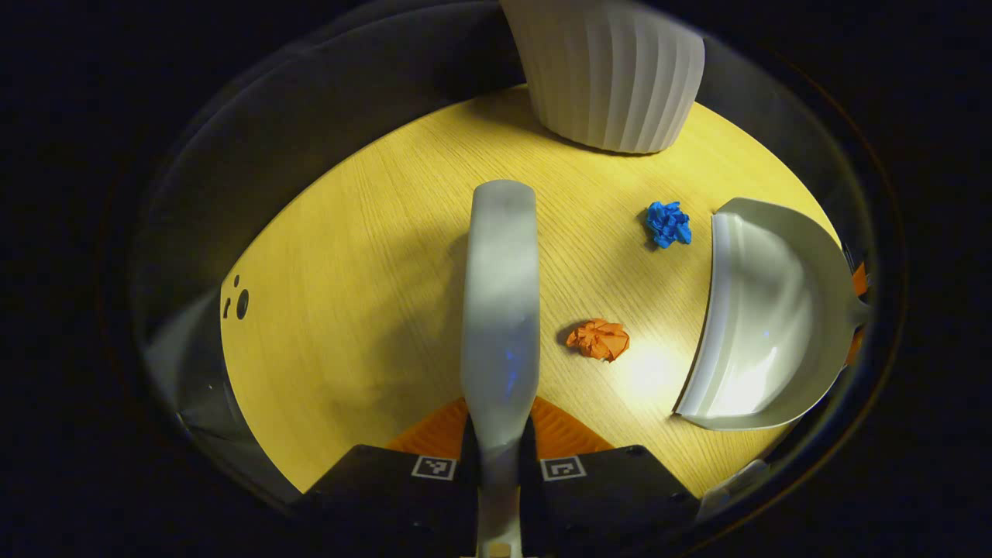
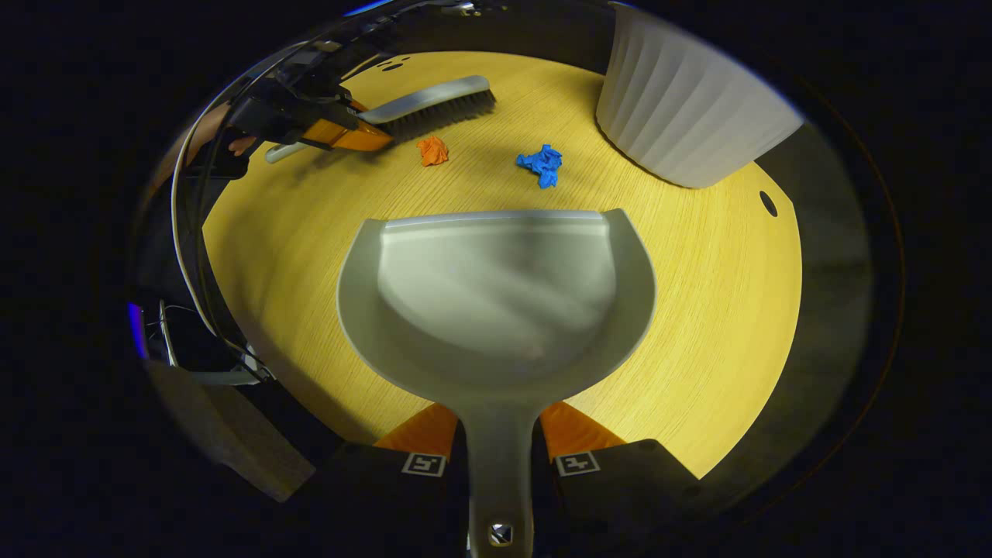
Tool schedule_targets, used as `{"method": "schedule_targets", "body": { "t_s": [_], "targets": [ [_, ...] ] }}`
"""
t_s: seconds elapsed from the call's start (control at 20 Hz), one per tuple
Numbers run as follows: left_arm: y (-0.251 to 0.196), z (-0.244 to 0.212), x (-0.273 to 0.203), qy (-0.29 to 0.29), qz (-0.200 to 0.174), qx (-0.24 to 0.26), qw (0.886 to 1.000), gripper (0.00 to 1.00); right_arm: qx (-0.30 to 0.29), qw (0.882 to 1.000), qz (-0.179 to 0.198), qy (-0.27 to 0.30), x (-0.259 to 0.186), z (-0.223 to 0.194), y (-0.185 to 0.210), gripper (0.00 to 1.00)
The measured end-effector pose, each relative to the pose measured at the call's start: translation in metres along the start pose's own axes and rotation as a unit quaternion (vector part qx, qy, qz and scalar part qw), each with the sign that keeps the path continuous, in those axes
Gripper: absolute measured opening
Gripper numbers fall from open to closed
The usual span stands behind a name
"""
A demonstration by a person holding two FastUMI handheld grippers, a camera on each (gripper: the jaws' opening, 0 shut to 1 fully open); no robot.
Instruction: Pick up the small broom and dustpan from the desktop, sweep the trash into the dustpan with the broom, and then empty the trash into the garbage bin.
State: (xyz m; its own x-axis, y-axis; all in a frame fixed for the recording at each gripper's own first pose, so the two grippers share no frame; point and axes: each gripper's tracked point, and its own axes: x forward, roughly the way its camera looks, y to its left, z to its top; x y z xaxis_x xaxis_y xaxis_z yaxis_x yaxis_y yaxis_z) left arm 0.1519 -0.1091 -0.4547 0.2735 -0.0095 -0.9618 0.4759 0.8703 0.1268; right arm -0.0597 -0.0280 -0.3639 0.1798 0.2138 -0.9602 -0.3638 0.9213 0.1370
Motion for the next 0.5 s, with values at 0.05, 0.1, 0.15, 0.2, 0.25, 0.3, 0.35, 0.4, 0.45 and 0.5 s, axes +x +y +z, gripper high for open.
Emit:
{"method": "schedule_targets", "body": {
  "t_s": [0.05,0.1,0.15,0.2,0.25,0.3,0.35,0.4,0.45,0.5],
  "targets": [
    [-0.003,0.001,0.002,0.0,-0.002,-0.001,1.0,0.27,-0.001,1.0,0.001,-0.002,0.0,0.001,0.0,0.36],
    [-0.007,0.003,0.003,0.0,-0.005,-0.001,1.0,0.24,-0.001,1.0,0.001,-0.003,0.0,0.002,-0.002,0.36],
    [-0.011,0.007,0.004,-0.003,-0.008,0.003,1.0,0.25,-0.003,1.0,0.0,-0.003,0.0,0.003,-0.002,0.36],
    [-0.014,0.011,0.006,-0.003,-0.01,0.01,1.0,0.25,-0.005,1.0,-0.002,-0.003,0.001,0.002,-0.003,0.32],
    [-0.017,0.015,0.005,-0.006,-0.007,0.019,1.0,0.24,-0.009,1.0,-0.004,-0.002,0.002,0.002,-0.005,0.36],
    [-0.022,0.02,0.006,-0.006,-0.011,0.026,1.0,0.25,-0.011,1.0,-0.006,-0.001,0.004,0.001,-0.005,0.36],
    [-0.029,0.024,0.006,-0.008,-0.015,0.033,0.999,0.27,-0.011,1.0,-0.006,-0.002,0.003,0.003,-0.004,0.36],
    [-0.038,0.026,0.007,-0.009,-0.025,0.037,0.999,0.23,-0.01,1.0,-0.006,-0.003,0.003,0.002,-0.003,0.36],
    [-0.05,0.028,0.005,-0.01,-0.041,0.041,0.998,0.25,-0.009,1.0,-0.006,-0.004,0.002,0.003,-0.003,0.36],
    [-0.063,0.029,0.004,-0.01,-0.062,0.042,0.997,0.25,-0.01,1.0,-0.006,-0.004,0.003,0.003,-0.003,0.36]
  ]
}}
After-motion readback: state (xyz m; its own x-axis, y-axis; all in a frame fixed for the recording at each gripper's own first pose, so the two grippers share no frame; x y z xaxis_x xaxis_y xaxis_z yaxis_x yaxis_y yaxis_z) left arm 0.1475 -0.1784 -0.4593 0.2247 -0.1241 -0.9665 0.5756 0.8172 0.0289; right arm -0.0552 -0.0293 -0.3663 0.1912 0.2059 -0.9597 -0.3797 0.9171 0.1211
